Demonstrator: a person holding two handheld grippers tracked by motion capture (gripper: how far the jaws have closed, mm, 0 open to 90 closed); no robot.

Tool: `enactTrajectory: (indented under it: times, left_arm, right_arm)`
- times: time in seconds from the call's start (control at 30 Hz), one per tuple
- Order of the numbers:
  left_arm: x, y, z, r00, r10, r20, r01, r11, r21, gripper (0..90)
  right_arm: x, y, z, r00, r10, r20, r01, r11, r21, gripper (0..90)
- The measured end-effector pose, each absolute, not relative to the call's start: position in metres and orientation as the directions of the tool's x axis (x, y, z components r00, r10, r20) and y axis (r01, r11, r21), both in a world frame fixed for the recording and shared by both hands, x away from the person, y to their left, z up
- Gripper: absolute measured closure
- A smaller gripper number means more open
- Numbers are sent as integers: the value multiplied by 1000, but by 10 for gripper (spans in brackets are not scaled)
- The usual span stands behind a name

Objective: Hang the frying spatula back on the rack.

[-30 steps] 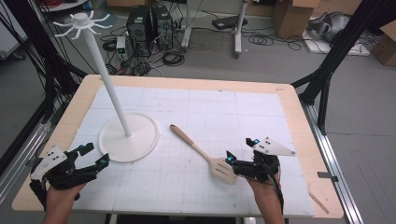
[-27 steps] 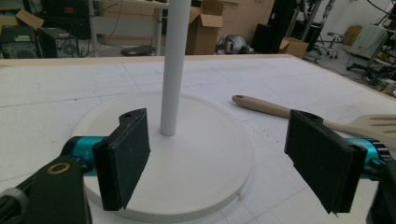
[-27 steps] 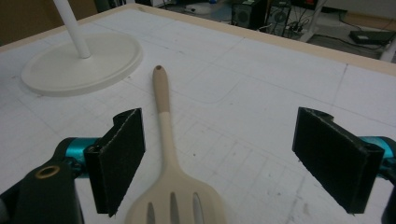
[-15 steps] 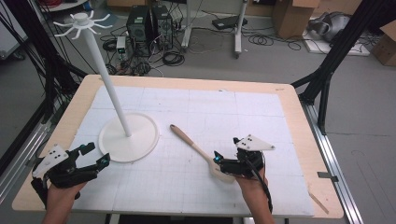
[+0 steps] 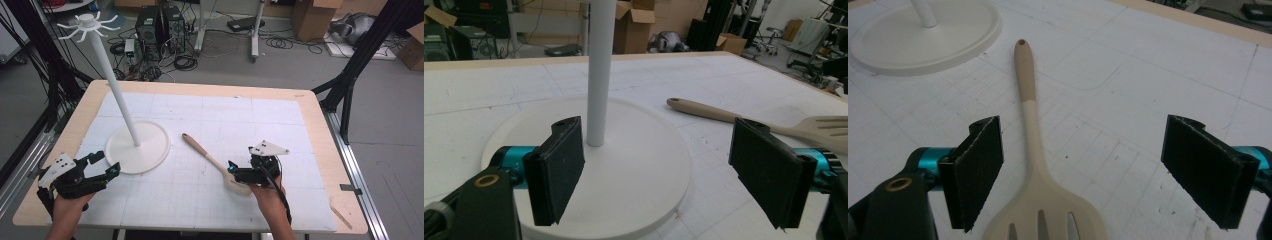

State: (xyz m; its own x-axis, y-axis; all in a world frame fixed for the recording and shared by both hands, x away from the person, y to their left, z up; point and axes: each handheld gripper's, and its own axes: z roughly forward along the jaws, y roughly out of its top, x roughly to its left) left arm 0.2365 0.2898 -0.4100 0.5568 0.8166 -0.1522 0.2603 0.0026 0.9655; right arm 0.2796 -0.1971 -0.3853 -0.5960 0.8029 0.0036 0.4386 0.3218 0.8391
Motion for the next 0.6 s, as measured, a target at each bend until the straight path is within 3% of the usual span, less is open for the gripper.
enactTrajectory:
  times: [0.17, 0.2, 0.6]
  left_arm:
    - [235, 289, -411, 567, 812, -138, 264, -20, 964, 225]
    - [234, 289, -411, 566, 813, -137, 266, -23, 964, 225]
    - [227, 291, -409, 552, 824, -129, 261, -24, 965, 229]
  right_arm:
    - [289, -189, -384, -606, 796, -8, 455, 355, 817, 174]
    - [296, -185, -385, -621, 784, -6, 478, 384, 790, 215]
    - [320, -154, -398, -699, 715, -21, 531, 539, 653, 271]
